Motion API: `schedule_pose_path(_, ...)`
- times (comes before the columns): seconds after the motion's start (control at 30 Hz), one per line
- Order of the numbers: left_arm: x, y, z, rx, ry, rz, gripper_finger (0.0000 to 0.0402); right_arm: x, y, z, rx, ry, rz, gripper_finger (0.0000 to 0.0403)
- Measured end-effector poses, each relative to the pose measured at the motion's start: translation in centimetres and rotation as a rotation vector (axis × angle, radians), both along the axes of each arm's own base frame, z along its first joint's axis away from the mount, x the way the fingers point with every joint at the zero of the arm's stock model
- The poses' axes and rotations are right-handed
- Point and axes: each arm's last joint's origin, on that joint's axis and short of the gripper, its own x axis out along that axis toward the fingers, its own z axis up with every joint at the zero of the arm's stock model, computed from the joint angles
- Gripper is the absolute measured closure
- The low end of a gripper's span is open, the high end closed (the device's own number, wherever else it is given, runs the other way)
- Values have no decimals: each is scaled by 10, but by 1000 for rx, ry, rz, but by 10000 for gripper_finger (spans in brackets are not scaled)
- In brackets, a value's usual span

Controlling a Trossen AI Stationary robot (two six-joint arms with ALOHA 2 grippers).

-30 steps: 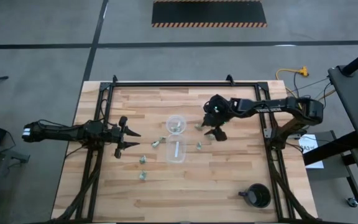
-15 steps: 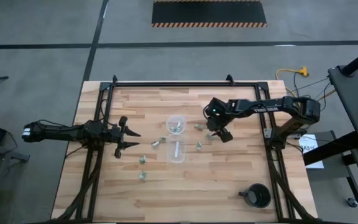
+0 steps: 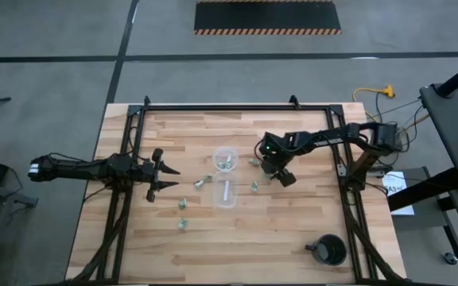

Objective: Pick and place items into bin
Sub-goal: Put the stevia packet into the circular transparent bin

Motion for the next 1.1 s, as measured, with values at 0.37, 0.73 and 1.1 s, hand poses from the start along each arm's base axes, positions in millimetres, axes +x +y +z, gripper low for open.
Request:
schedule_pose_path(0.37,0,0,0,0,0,0,253,3,-1,-4,9,-5,-18,278)
schedule_pose_path(0.73,0,0,0,0,0,0,253,12,0,2,135,-65,-51,392)
schedule_pose_path(1.1,0,0,0,0,0,0,253,34,1,13,260,-306,-226,394)
